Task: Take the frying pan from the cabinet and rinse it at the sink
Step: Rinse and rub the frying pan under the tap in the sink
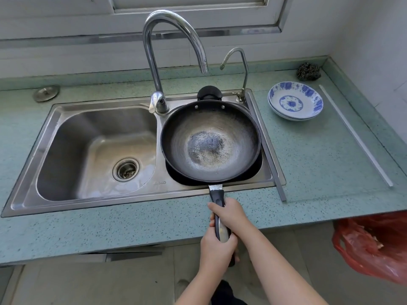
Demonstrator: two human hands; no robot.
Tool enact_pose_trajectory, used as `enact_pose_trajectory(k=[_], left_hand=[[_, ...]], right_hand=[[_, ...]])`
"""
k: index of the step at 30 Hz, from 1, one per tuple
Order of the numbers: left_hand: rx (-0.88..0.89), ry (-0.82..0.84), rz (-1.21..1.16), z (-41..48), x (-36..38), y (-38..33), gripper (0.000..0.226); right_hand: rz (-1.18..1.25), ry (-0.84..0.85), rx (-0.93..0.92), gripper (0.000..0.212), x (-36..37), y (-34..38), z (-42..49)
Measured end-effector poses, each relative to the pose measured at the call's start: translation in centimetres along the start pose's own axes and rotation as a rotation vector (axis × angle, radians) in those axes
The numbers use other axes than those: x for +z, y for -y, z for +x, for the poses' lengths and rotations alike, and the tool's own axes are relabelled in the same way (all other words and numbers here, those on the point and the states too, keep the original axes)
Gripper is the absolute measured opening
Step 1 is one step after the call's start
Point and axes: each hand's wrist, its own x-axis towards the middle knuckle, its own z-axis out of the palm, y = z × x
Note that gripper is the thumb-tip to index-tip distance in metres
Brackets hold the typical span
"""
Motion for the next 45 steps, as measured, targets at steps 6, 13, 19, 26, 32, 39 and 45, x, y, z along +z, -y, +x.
enact_pose_trajectory(k=[6,13,19,26,32,39,45], left_hand=[[0.056,0.040,0.055,-0.1,-0.6,0.3,0.011],[0.147,0.113,0.154,-0.4,-2.6,0.8,0.014],[0.360,0.076,0.380,-0.4,-6.2,-0.4,0.028],[0.680,0.009,0.584,-0.1,-9.8,-3.1,0.038],[0.766,-0.075,0.652,2.4,-10.8,-5.7,0.045],[0.697,-0.221,0.586,7.4,-11.2,-11.6,0.045],[0.624,-0.323,0.544,12.0,-12.5,-15.7,0.043]], right_hand=[[-0.008,-0.047,-0.024,0.027,-0.3,-0.1,-0.7],[-0.188,-0.164,-0.044,0.023,-0.5,-0.7,-1.4],[-0.391,-0.295,-0.110,0.027,-0.9,0.1,-3.6],[-0.637,-0.392,-0.366,0.039,-0.3,3.0,-5.6],[-0.820,-0.391,-0.492,0.052,0.3,5.0,-5.0],[-0.920,-0.374,-0.579,0.057,-0.1,8.9,-0.4],[-0.928,-0.312,-0.606,0.056,0.4,12.1,3.8]])
